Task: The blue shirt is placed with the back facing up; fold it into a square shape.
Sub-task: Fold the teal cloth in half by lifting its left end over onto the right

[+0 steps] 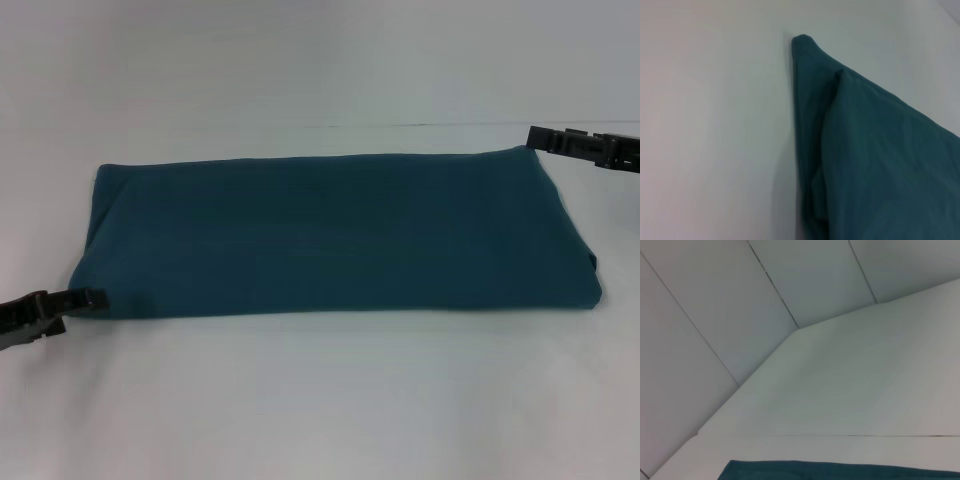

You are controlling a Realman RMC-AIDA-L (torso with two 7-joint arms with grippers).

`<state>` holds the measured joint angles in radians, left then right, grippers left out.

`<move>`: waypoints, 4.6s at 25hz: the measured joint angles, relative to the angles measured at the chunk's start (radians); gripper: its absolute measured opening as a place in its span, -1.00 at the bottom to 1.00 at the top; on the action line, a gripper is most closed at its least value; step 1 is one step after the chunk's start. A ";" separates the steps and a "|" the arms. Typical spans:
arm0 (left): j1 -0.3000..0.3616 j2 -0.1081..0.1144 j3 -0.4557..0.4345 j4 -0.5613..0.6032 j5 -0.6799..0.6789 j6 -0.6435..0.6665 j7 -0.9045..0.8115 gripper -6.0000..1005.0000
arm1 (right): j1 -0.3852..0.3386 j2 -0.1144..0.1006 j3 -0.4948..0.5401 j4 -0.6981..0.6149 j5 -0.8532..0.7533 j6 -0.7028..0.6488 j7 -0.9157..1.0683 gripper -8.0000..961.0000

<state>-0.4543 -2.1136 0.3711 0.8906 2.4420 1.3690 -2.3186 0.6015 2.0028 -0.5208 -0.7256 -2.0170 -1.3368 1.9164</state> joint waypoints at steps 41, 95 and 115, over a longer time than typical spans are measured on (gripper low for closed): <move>-0.083 0.016 0.052 -0.061 0.046 -0.083 -0.031 0.74 | -0.003 -0.009 0.005 0.000 0.017 0.007 -0.001 0.90; -0.133 0.029 0.115 -0.038 0.139 -0.100 -0.088 0.62 | -0.007 -0.016 0.005 0.000 0.017 0.010 0.019 0.89; -0.133 0.026 0.118 -0.031 0.173 -0.113 -0.102 -0.76 | -0.007 -0.016 0.000 0.010 0.017 0.022 0.012 0.87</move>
<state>-0.5875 -2.0880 0.4890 0.8592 2.6155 1.2558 -2.4209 0.5942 1.9867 -0.5205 -0.7156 -2.0004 -1.3150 1.9287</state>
